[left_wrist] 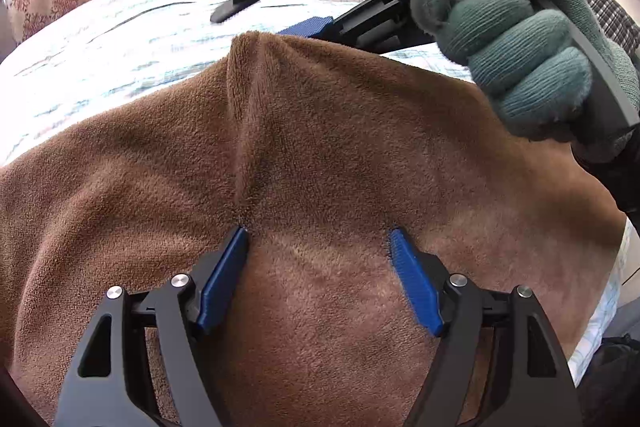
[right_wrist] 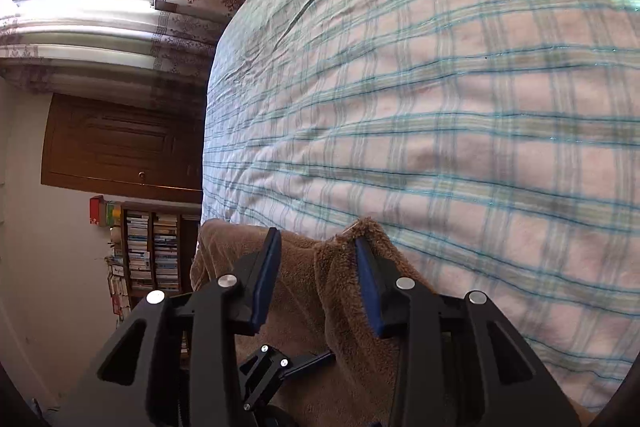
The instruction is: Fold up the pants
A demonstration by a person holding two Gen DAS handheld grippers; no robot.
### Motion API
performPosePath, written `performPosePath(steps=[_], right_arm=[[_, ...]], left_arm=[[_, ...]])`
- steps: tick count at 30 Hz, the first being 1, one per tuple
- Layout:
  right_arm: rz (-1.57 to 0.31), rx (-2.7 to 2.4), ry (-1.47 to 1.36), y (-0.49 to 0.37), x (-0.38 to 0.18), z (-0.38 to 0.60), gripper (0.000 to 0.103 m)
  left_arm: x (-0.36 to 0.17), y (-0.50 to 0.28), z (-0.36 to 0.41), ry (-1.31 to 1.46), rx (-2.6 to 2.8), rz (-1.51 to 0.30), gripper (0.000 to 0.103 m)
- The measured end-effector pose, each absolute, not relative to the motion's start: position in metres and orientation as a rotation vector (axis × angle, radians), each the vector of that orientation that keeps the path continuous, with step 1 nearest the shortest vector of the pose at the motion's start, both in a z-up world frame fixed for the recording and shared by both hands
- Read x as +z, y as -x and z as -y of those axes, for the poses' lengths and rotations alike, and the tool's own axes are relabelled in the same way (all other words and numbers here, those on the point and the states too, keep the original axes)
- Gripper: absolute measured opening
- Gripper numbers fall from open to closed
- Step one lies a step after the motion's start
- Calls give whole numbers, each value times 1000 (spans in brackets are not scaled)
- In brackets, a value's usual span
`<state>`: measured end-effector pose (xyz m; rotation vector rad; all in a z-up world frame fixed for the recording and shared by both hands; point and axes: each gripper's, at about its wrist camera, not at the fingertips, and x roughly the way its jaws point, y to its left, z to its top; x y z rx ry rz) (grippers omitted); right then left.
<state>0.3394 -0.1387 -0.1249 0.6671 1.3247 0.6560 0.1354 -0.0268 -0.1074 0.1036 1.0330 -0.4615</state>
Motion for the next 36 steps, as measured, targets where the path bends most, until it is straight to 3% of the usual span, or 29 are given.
performPosePath(steps=[3,7,11,19,25,33,35,36], right_arm=[[-1309,641,-602,-332,-126,141,30],[-1151,560,-503,-311,-86,173,32],[-1033,497,-287,-270,-56,180,32],[-1064,302,-13,-230,-101,172,29],[-1041,274,22,-226,-110,177,29],[-985,197,-20,-156,-66,215,32],[-981,131,-35,-133,-65,232,35],[-974,99,-44,-122,-65,240,46]], left_arm=[[-104,-137,25,-83,-466,-1058,76],[-86,-156,-1,107,-450,-1121,77],[-61,-179,-32,126,-335,-1034,77],[-86,-242,-77,94,-115,-1012,78],[-101,-240,-72,70,-100,-989,78],[-65,-194,-45,-3,-166,-970,83],[-63,-176,-27,-55,-204,-971,83],[-63,-167,-18,-70,-225,-974,83]])
